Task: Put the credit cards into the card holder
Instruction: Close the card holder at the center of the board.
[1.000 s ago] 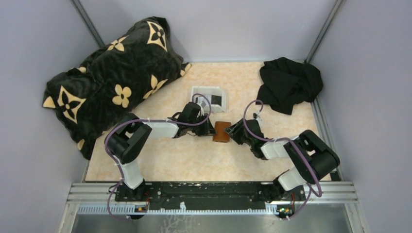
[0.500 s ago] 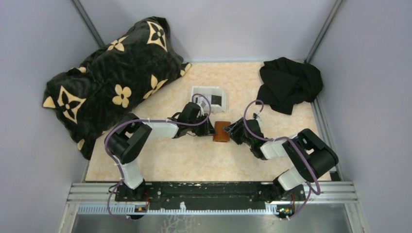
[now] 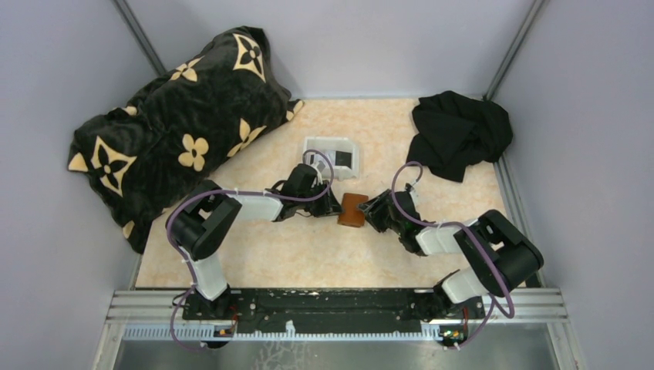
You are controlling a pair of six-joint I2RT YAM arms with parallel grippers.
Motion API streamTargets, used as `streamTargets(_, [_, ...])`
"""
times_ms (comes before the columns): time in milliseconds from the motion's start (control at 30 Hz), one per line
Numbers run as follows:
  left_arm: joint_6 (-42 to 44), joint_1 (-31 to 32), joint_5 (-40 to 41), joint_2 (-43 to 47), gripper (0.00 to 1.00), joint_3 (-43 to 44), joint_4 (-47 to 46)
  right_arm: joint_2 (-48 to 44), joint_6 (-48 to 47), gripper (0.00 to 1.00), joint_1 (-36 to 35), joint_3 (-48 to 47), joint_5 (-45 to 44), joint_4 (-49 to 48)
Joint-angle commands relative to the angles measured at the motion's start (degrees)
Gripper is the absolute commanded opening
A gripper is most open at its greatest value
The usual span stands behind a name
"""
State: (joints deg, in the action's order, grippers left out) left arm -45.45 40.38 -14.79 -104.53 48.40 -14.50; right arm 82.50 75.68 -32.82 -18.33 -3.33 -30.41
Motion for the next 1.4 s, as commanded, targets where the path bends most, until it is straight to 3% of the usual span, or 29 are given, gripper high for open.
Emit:
streamTargets(0, [1.7, 0.1, 5.4, -5.3, 0.33, -3.7, 10.2, 1.1, 0.1, 0.46, 0.1, 1.7, -2.2, 3.5])
streamTargets(767, [1.5, 0.1, 5.8, -6.6, 0.33, -5.8, 10.3, 6.2, 2.5, 0.43, 0.6, -0.9, -1.8, 0.8])
streamTargets(1367, [1.9, 0.1, 6.2, -6.5, 0.33, -5.5, 10.9, 11.3, -5.8, 0.42, 0.7, -4.8, 4.6, 8.6])
